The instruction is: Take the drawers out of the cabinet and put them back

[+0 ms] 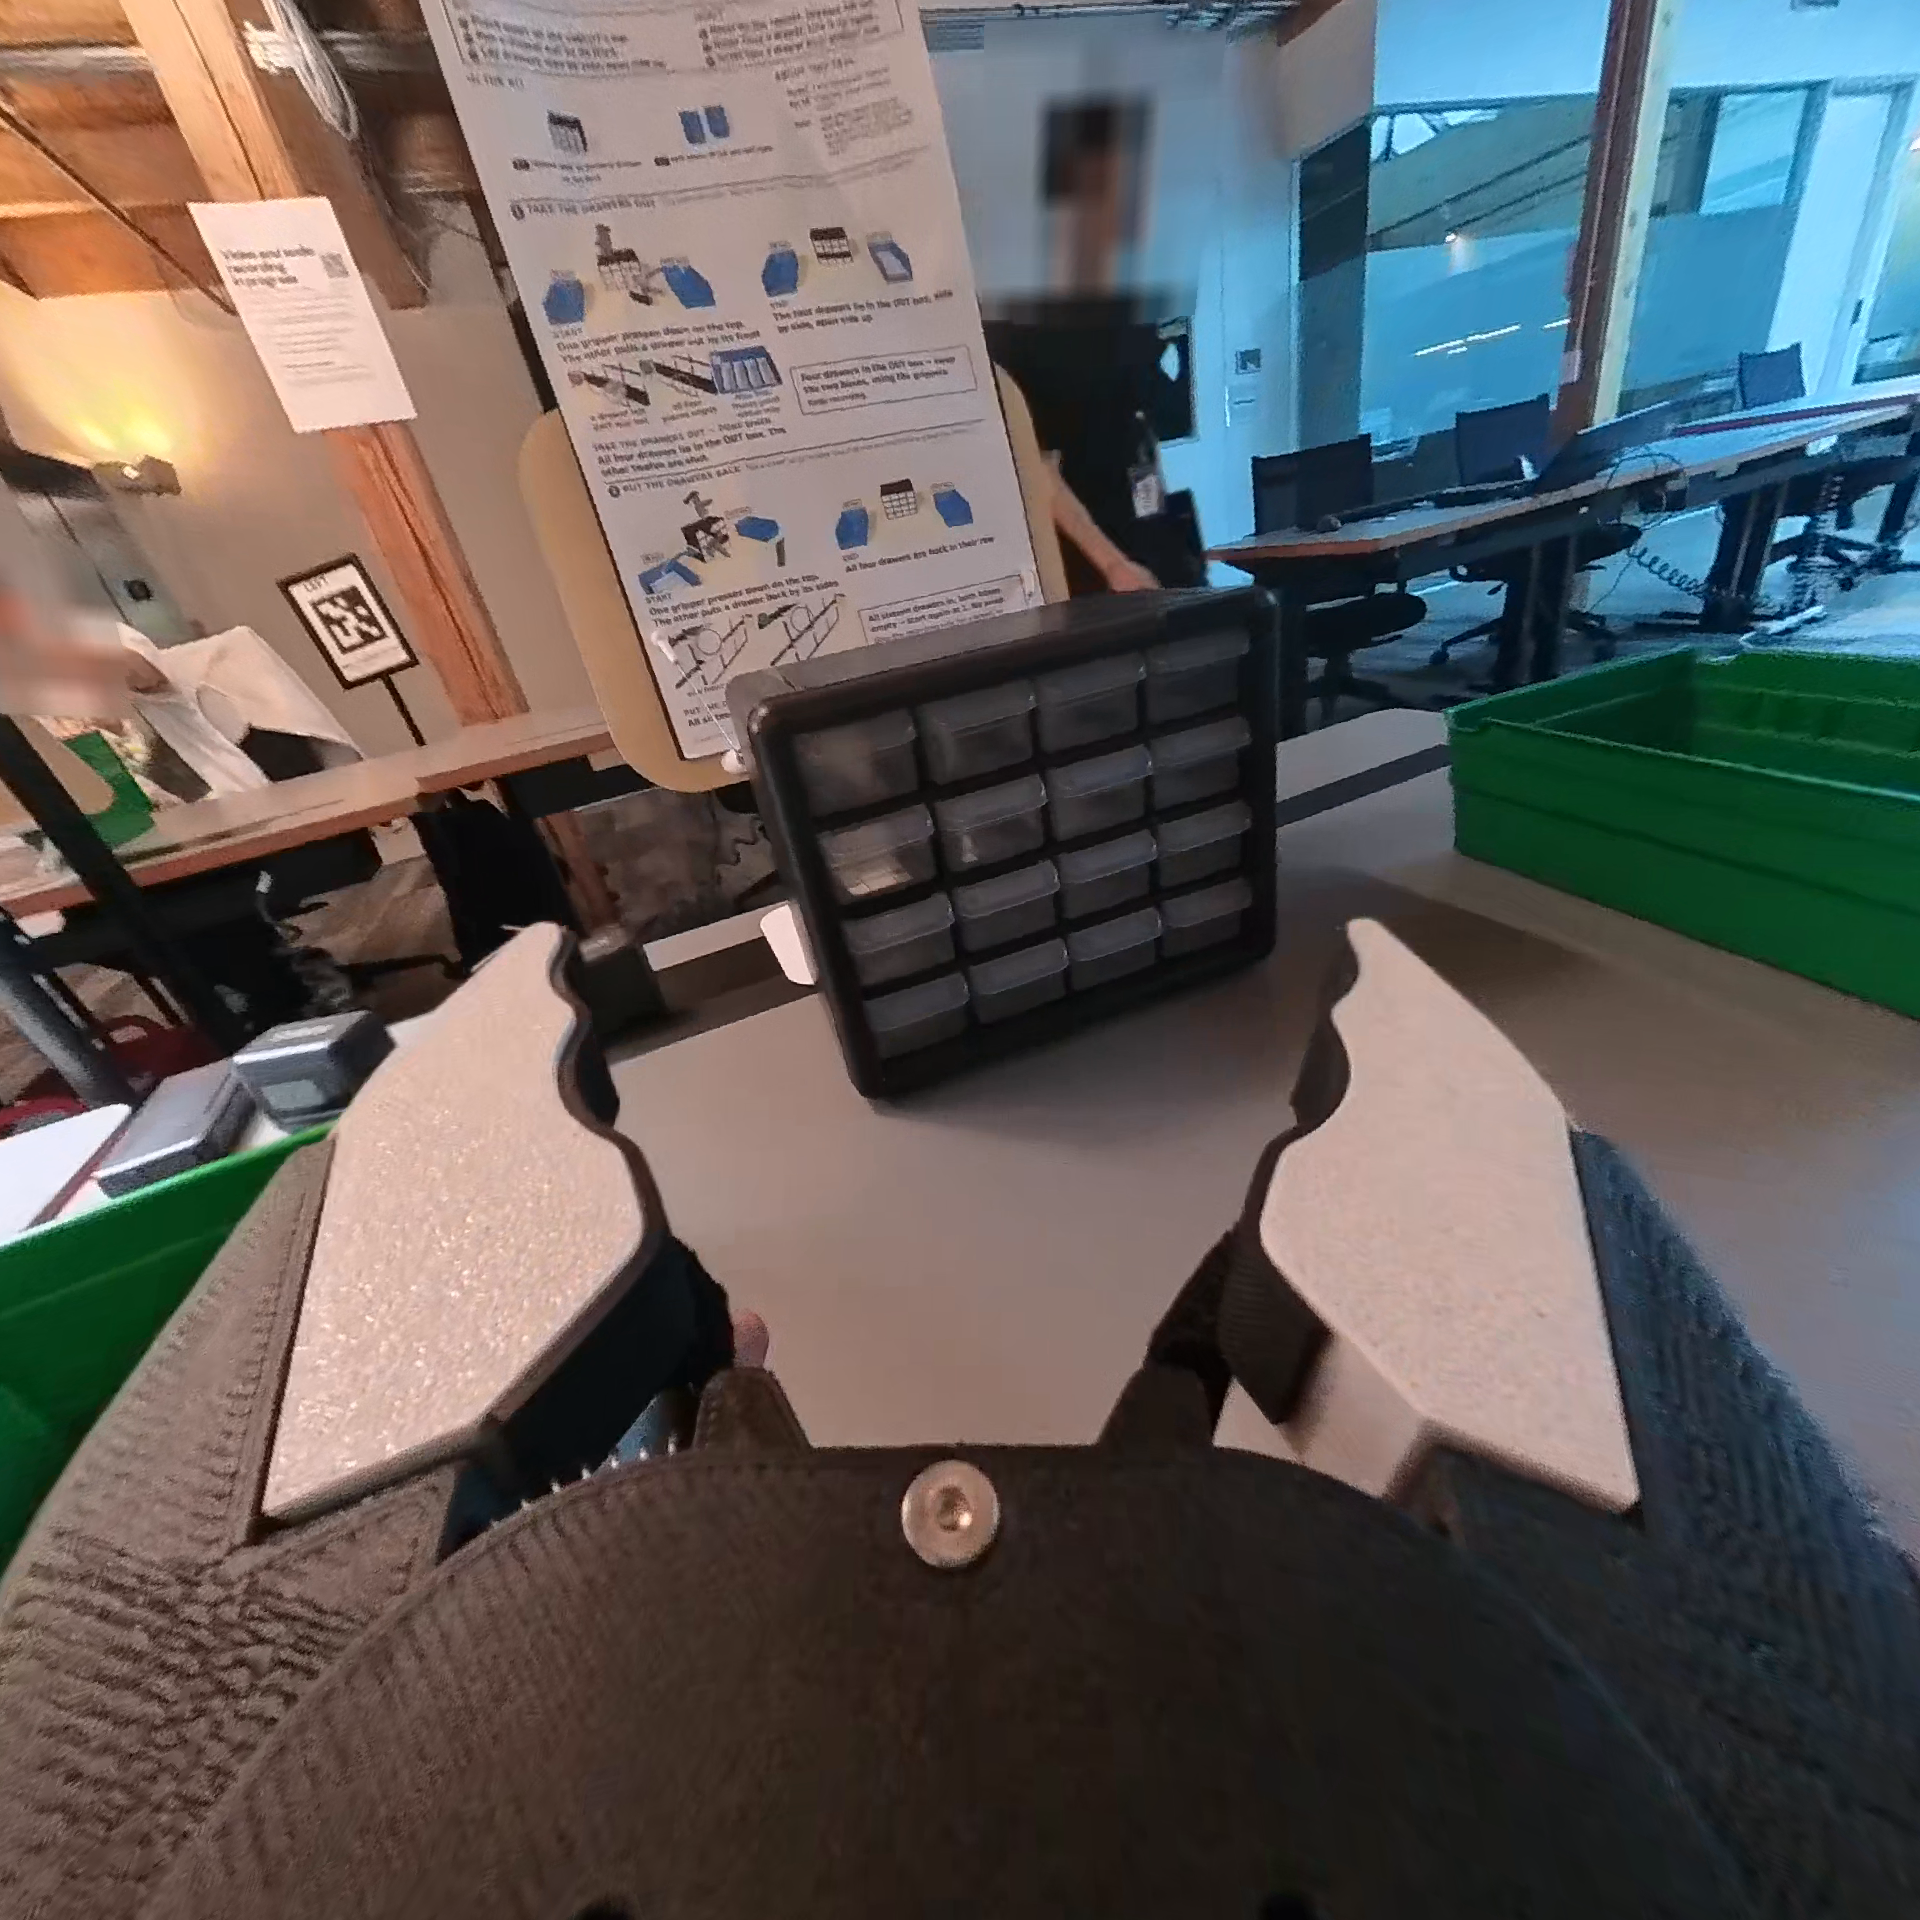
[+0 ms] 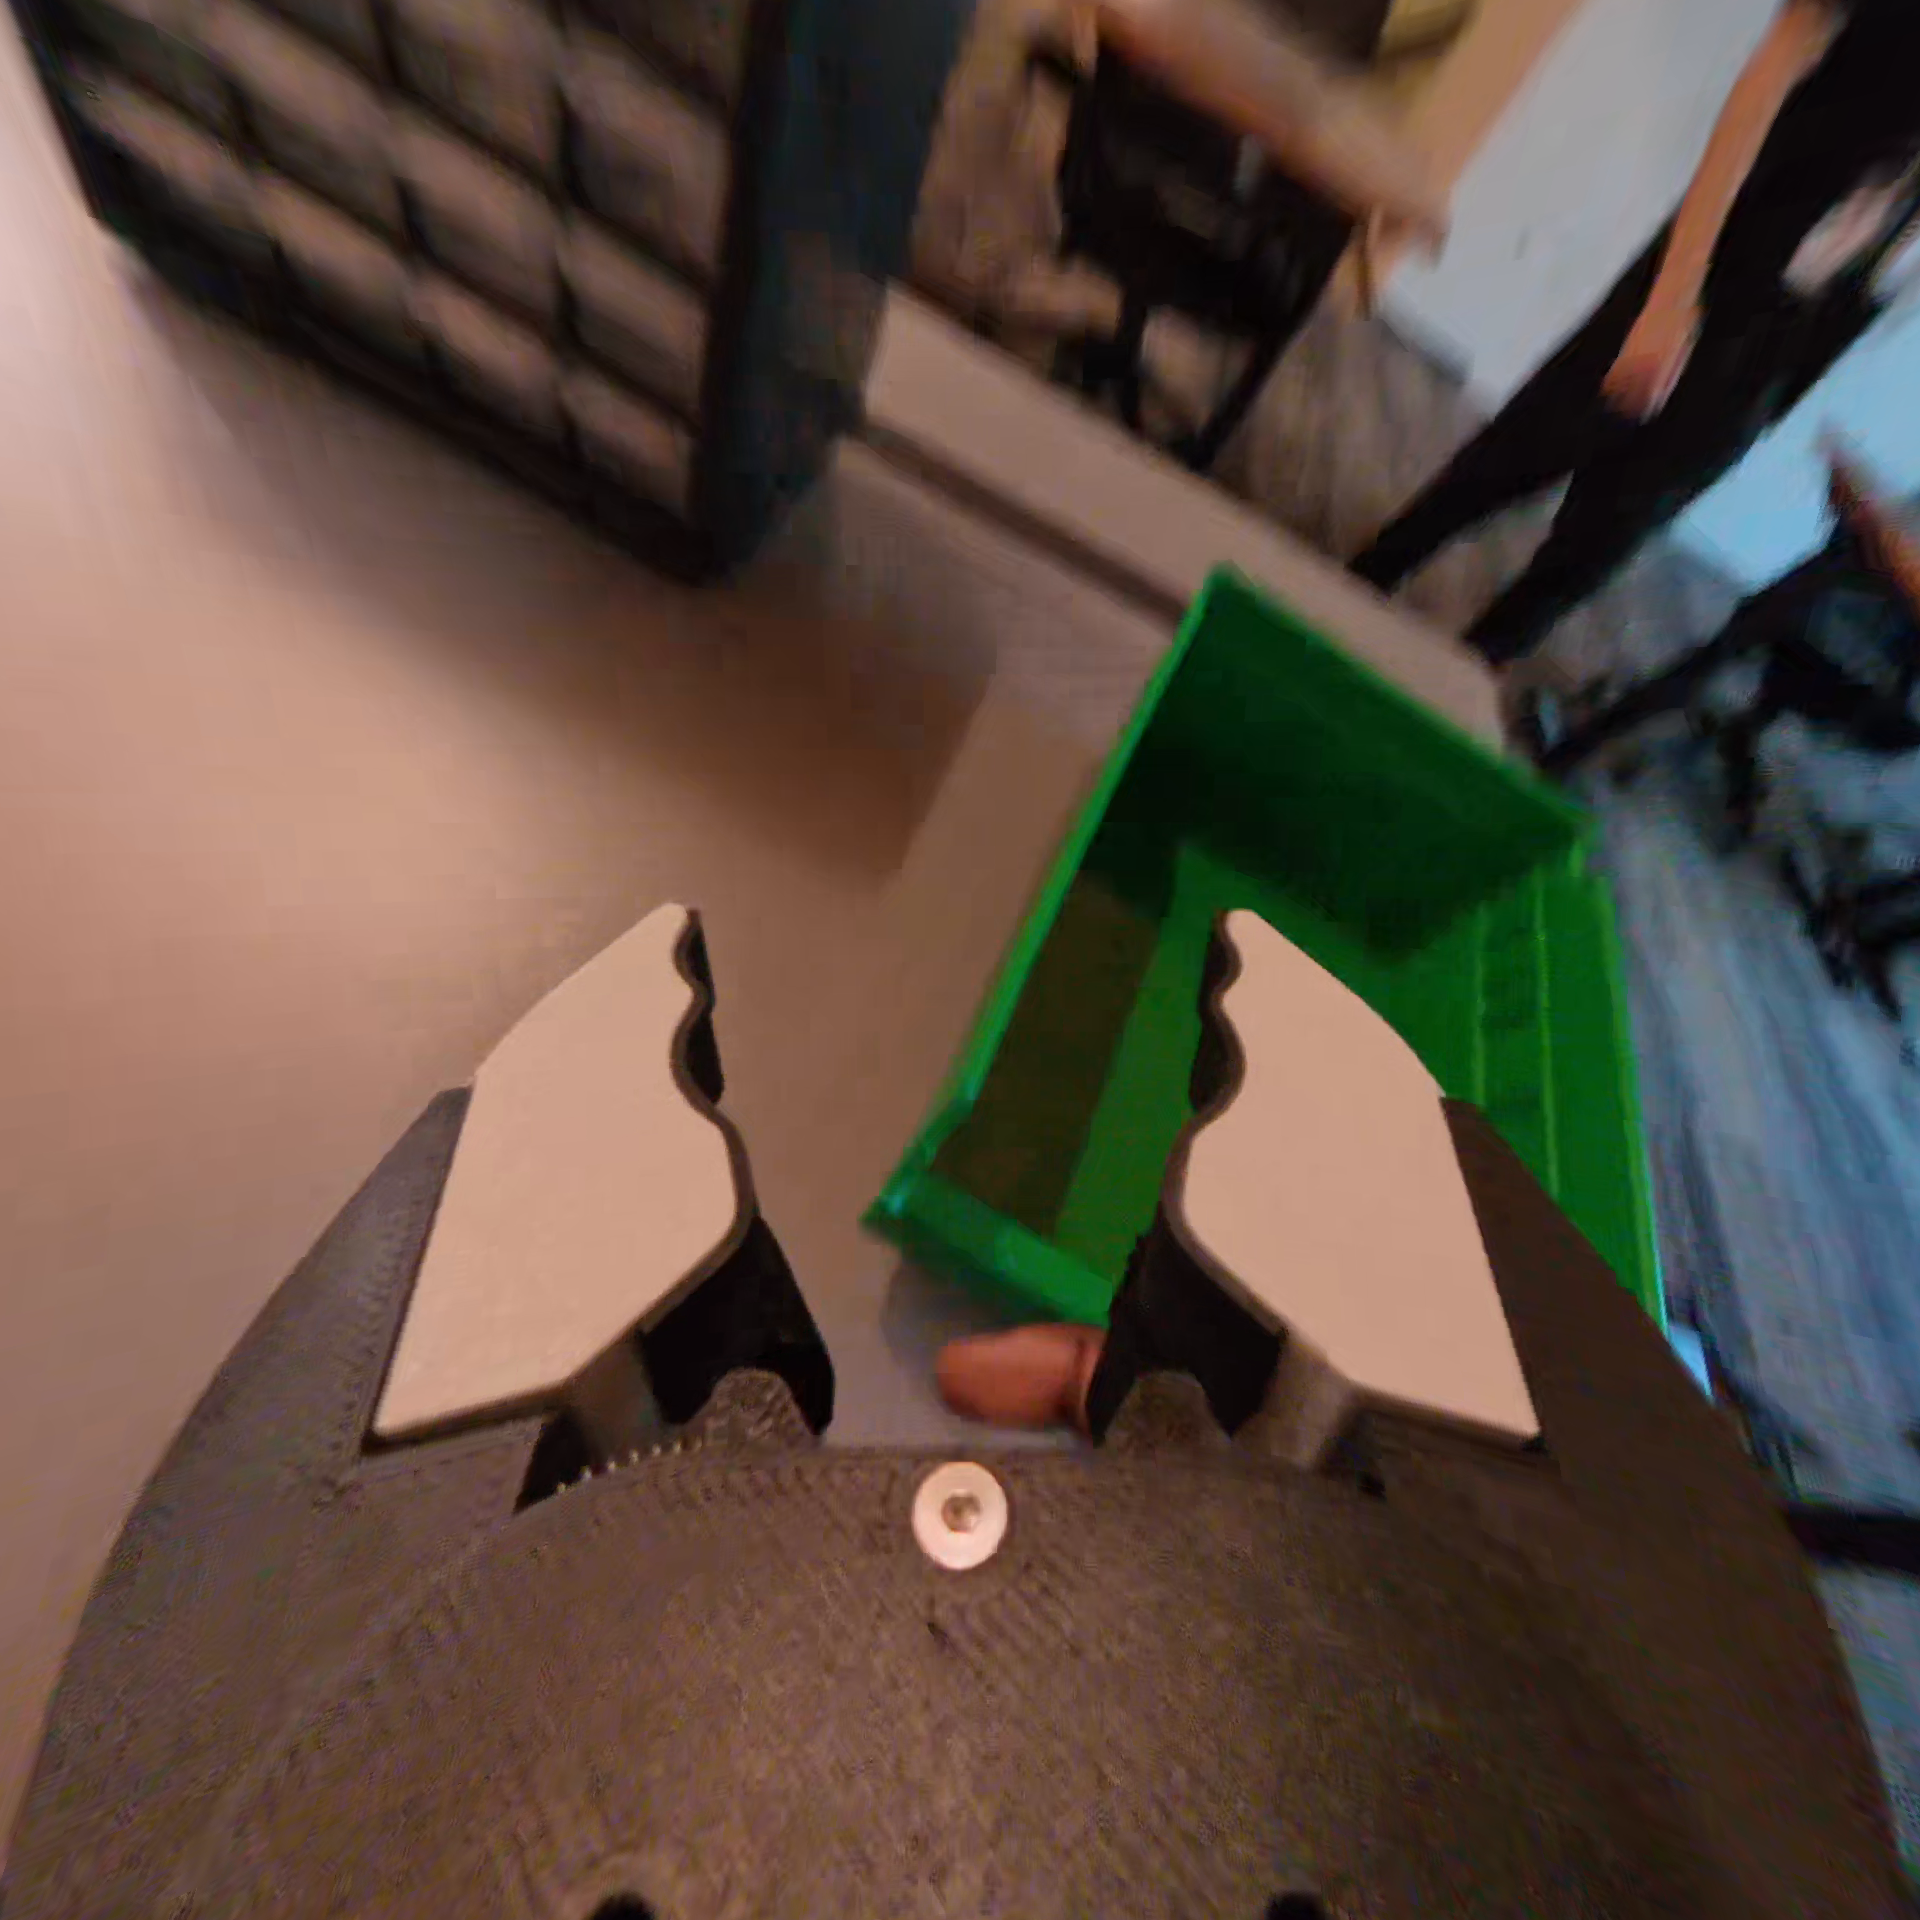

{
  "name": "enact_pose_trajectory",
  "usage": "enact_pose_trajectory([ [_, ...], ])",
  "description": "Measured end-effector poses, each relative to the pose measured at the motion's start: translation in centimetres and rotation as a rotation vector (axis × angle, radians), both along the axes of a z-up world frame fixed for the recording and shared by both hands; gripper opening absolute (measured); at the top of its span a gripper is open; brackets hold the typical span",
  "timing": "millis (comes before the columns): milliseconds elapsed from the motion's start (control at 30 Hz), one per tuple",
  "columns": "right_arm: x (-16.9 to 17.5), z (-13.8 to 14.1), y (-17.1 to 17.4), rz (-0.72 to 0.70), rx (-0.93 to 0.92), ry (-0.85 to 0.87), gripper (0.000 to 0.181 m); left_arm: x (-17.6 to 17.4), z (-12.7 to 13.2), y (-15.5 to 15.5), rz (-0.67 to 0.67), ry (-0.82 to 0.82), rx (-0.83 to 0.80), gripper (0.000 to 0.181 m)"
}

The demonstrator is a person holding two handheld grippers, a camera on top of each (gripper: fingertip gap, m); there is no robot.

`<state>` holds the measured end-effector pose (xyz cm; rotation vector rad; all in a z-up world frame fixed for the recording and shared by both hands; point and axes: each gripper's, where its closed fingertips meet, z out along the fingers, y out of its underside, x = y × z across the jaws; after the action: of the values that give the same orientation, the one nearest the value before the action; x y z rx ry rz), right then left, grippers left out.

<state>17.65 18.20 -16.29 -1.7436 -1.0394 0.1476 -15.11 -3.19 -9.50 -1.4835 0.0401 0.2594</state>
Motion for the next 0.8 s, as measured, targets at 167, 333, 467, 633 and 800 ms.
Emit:
enact_pose_trajectory([
  [167, 1.0, -4.9, 0.4, -0.011, -0.150, -0.164, 0.033, -0.1, -0.2, -0.3, 0.011, 0.019, 0.022, 0.127],
  [333, 2.3, -5.2, 0.7, -0.021, -0.104, -0.312, 0.009, -0.2, -0.6, -0.3, 0.023, 0.054, 0.005, 0.124],
  [467, 2.5, -5.2, -1.6, 0.138, -0.136, -0.378, 0.011, -0.4, -0.8, -0.3, 0.032, 0.076, -0.005, 0.124],
  [633, 3.6, -5.2, -5.5, 0.434, -0.144, -0.466, 0.013, -0.7, -0.9, -0.4, 0.047, 0.096, -0.013, 0.123],
  [800, 5.3, -4.4, -6.7, 0.533, -0.245, -0.388, 0.017, -0.6, -0.7, -0.4, 0.048, 0.116, -0.014, 0.122],
])
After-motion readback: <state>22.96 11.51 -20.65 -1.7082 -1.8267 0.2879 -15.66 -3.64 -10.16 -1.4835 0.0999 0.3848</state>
